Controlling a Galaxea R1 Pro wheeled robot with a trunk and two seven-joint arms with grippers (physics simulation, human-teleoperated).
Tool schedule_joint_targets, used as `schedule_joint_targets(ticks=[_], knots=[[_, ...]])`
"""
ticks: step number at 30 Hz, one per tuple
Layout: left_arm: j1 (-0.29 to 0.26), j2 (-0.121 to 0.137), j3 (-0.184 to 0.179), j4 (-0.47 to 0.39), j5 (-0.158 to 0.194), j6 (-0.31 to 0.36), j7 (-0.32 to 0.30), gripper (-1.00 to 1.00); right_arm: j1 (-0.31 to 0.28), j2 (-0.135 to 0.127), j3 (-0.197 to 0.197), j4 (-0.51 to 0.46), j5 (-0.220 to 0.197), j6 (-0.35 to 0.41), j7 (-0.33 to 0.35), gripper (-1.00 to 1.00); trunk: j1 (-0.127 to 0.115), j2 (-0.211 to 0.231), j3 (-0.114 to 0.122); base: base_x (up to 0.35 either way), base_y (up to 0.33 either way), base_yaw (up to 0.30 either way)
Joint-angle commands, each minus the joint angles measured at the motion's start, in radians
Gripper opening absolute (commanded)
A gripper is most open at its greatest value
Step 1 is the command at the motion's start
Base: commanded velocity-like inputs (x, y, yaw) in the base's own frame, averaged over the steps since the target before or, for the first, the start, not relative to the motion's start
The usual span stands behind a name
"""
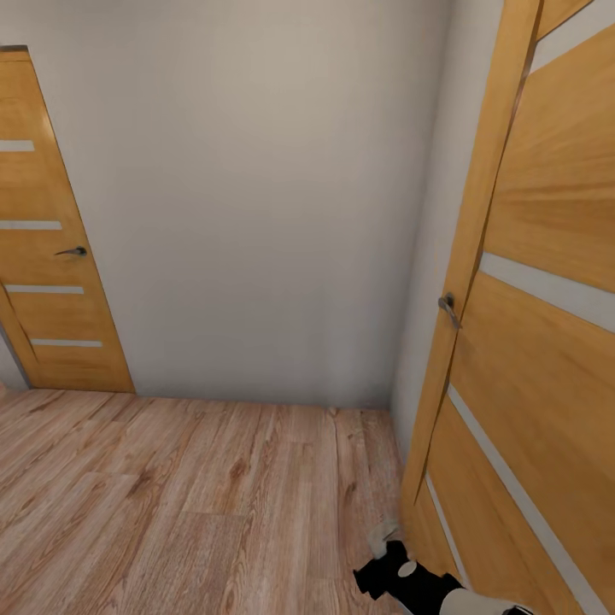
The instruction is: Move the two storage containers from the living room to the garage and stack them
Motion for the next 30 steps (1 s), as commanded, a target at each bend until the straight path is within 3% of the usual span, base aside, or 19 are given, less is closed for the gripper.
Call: schedule_joint_targets(ticks=[1,10,14,19,21,26,30], knots=[[0.000,0.000,0.000,-0.001,0.006,-0.001,0.001,1.00,0.023,-0.001,0.006,0.002,0.002,-0.004,0.009,1.00,0.000,0.000,-0.001,0.000,0.000,0.000],[0.000,0.000,0.000,-0.001,0.006,-0.001,0.001,1.00,0.142,-0.012,0.004,0.008,0.034,0.007,0.017,1.00,0.000,0.000,-0.001,0.000,0.000,0.000],[0.001,0.000,0.000,-0.001,0.006,-0.001,0.001,1.00,0.267,-0.047,0.004,0.009,0.035,0.005,0.011,1.00,0.000,0.000,-0.001,0.000,0.000,0.000],[0.000,0.000,0.001,-0.001,0.006,-0.001,0.001,1.00,0.365,-0.060,0.003,0.009,0.034,0.002,0.005,1.00,0.000,0.000,-0.001,0.000,0.000,0.000],[0.000,0.000,0.001,-0.001,0.006,-0.001,0.001,1.00,0.389,-0.066,0.002,0.009,0.033,0.001,0.004,1.00,0.000,0.000,-0.001,0.000,0.000,0.000],[0.001,0.000,0.001,-0.001,0.006,-0.001,0.001,1.00,0.455,-0.115,0.003,0.009,0.032,-0.019,0.011,1.00,0.000,0.000,-0.001,0.000,0.000,0.000],[0.000,0.000,0.001,-0.001,0.006,-0.001,0.001,1.00,0.490,-0.127,0.001,0.009,0.028,-0.071,0.013,1.00,0.000,0.000,-0.001,0.000,0.000,0.000]])
